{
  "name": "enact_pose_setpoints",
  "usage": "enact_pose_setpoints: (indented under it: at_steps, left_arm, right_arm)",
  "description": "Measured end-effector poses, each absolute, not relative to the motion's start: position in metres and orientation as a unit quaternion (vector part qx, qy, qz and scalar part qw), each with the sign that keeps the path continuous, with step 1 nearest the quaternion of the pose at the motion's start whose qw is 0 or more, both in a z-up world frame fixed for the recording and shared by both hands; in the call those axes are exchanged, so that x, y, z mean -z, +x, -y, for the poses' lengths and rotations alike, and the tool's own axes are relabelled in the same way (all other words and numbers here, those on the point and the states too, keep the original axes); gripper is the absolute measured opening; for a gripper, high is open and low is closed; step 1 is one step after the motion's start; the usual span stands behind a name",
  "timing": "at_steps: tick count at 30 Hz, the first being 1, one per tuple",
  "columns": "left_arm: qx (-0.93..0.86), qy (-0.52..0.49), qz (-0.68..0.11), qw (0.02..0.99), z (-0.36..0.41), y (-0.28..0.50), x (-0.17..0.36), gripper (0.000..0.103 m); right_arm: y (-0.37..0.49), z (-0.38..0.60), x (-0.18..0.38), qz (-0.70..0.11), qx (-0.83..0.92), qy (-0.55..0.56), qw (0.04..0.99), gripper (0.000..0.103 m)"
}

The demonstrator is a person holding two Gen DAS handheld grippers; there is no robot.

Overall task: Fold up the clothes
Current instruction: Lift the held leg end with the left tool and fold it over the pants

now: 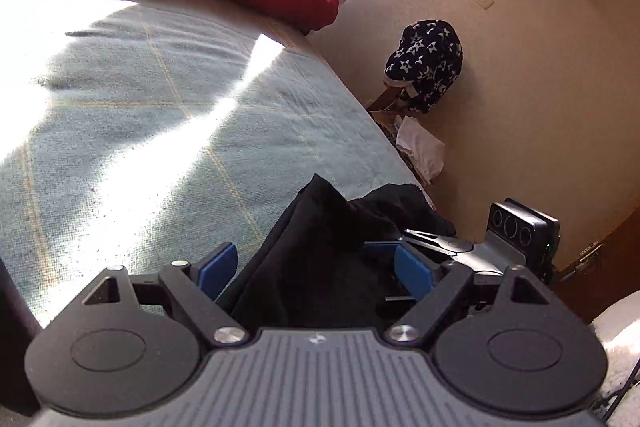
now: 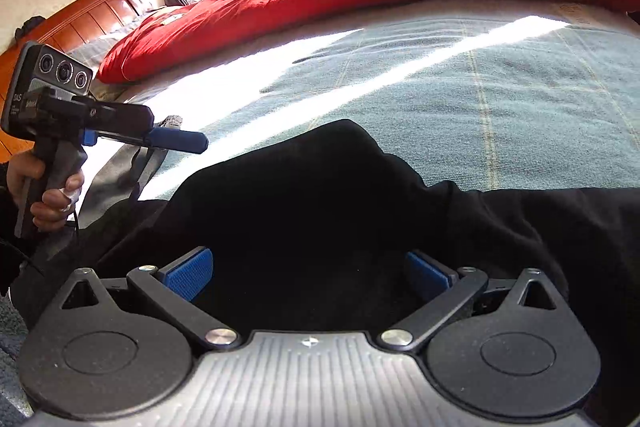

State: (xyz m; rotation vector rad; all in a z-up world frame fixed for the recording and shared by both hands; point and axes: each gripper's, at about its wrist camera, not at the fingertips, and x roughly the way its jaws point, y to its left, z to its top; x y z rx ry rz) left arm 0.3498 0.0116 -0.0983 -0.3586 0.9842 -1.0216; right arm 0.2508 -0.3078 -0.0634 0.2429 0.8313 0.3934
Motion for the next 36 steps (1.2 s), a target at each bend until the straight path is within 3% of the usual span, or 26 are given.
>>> enact_pose_setpoints:
  at_steps: [6, 10, 25, 36]
  left_arm:
    - [0.400, -0.137, -0.479, 0.769, -0.045, 0.297, 0.105, 0.086]
    - [0.334, -0.175, -0.514, 0.770, -0.073, 0.271, 0.118, 0.086]
    - [0.174, -0.207, -0.473, 0.838, -0.126, 0.204, 0.089, 0.086]
    - [0.175, -0.327, -0.423, 0.826, -0.178, 0.226, 0.131, 0.086]
  right_arm:
    - [0.242, 0.302, 0.061, -0.394, -0.200, 0.120, 0.889, 0.103]
    - [0.235, 0.298, 0.057, -0.392, -0.199, 0.116, 0.891, 0.103]
    - [0.177, 0.298, 0.049, -0.365, -0.204, 0.134, 0.898, 0.103]
    - [0.154, 0.291, 0.044, -0.367, -0.203, 0.135, 0.898, 0.103]
